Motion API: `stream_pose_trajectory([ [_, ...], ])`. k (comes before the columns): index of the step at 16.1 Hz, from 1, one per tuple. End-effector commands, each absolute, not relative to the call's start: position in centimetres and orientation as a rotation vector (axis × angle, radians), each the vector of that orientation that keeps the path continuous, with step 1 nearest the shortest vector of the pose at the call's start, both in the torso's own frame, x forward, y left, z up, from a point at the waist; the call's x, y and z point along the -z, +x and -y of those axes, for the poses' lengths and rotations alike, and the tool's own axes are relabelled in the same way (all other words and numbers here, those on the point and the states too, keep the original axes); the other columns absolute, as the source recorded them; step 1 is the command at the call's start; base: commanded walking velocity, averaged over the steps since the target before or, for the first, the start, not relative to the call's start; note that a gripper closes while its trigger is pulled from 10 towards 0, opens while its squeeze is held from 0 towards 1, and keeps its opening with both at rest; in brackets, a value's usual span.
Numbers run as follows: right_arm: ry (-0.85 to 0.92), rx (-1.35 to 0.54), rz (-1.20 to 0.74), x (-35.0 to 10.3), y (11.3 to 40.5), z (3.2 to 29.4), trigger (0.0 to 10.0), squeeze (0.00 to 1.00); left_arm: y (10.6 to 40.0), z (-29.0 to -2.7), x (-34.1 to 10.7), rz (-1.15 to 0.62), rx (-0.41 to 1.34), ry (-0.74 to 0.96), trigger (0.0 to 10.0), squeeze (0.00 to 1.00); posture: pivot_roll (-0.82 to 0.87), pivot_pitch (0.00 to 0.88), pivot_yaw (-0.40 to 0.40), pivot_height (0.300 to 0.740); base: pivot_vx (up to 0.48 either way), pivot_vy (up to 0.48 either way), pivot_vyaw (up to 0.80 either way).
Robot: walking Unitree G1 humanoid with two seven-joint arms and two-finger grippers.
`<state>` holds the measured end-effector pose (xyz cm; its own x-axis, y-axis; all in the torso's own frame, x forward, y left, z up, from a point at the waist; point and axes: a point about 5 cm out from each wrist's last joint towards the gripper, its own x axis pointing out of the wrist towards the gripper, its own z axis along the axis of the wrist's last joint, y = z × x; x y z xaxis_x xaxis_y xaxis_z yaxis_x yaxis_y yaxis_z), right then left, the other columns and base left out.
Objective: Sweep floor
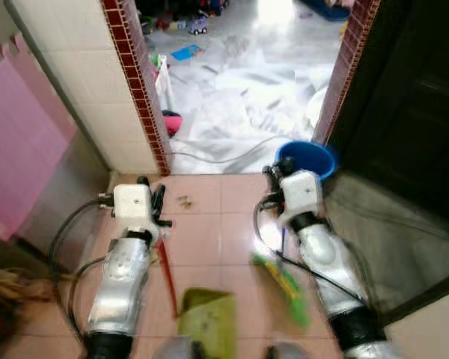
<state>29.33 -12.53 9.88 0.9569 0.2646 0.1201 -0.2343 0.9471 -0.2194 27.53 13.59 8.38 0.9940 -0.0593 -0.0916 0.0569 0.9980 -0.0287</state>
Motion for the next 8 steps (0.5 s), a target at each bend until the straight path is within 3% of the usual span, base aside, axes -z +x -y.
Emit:
stream_pose_trajectory([
  [1, -0.22, -0.272, 0.201, -11.05, 29.64, 12.01, 10.0, 0.0, 27.96, -14.15, -10.01, -0.015, 0.033, -0.022, 10.0, 0.0, -0.05, 0.0, 0.058, 0.74, 0.0, 0.48, 0.0],
  [8, -0.215, -0.273, 0.205, -11.19, 29.78, 11.99, 10.0, 0.0, 28.3, -14.35, -10.62, 0.01, -0.004, -0.025, 10.0, 0.0, -0.05, 0.0, 0.054, 0.74, 0.0, 0.48, 0.0],
])
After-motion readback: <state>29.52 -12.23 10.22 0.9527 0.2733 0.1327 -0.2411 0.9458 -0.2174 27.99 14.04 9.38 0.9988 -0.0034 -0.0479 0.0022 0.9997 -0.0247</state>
